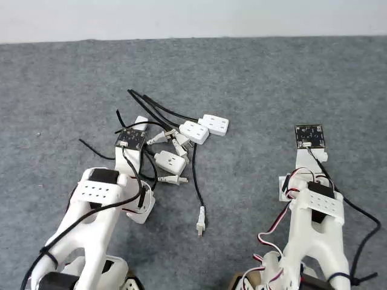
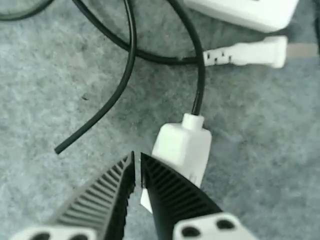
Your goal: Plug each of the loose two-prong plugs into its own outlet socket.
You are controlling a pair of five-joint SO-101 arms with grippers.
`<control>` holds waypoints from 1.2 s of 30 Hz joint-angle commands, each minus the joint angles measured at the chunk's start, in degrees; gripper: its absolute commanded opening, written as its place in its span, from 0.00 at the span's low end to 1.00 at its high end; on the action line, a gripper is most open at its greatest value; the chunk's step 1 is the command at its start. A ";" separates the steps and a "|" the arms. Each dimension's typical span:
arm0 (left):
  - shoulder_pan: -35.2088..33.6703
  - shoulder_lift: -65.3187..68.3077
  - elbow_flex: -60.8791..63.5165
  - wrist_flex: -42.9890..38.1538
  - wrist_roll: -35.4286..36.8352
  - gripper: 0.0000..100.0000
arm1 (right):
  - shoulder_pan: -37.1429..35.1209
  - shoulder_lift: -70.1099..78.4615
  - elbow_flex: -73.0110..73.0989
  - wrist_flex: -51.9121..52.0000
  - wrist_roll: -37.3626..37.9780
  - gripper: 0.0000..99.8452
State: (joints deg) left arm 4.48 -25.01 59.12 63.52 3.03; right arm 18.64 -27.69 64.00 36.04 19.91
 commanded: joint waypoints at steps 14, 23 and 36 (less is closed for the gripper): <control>12.04 -17.32 5.58 -0.97 3.34 0.01 | -0.31 -0.48 -1.05 0.13 0.62 0.01; 10.46 -17.23 5.49 -0.88 4.04 0.01 | -0.31 -0.40 -1.05 0.04 0.70 0.01; 3.16 -16.79 4.88 -0.79 4.13 0.02 | -0.31 -0.40 -1.05 0.13 0.70 0.01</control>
State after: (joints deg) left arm 7.56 -40.92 64.48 63.69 6.64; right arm 18.64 -27.69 64.00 36.04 19.91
